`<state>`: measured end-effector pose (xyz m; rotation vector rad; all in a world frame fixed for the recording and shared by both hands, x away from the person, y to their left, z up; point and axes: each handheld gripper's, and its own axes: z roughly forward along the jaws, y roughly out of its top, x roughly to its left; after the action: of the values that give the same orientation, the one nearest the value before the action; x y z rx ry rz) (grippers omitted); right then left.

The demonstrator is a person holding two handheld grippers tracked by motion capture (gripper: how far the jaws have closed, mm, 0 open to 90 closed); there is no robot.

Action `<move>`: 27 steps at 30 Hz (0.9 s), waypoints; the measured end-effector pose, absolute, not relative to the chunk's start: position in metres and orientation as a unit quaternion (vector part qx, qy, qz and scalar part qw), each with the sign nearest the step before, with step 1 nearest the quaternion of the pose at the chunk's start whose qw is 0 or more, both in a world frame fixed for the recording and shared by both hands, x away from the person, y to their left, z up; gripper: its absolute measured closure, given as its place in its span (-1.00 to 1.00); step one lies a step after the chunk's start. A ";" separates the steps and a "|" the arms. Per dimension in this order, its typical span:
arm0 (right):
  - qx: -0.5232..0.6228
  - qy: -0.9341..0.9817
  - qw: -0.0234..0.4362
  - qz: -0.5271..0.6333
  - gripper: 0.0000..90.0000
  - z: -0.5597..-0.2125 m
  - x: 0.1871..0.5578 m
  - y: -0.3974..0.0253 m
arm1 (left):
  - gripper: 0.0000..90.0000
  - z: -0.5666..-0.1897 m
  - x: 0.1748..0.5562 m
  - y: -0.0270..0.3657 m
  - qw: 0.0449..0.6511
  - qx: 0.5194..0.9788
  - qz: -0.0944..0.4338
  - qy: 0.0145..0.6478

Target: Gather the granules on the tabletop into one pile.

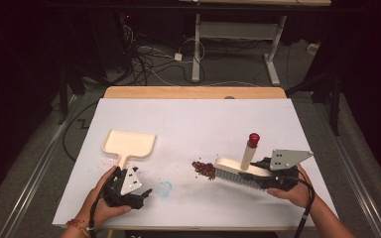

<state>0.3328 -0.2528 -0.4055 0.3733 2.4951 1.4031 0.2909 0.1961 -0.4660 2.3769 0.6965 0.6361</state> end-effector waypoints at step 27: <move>0.058 0.869 0.065 0.487 0.50 -0.441 0.369 -0.172 | -0.60 -0.466 0.292 0.199 0.290 0.887 0.239 0.267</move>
<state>0.3691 -0.1723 -0.4405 0.1739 2.6239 1.4694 0.2922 0.1986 -0.4660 2.3674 0.7113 0.6382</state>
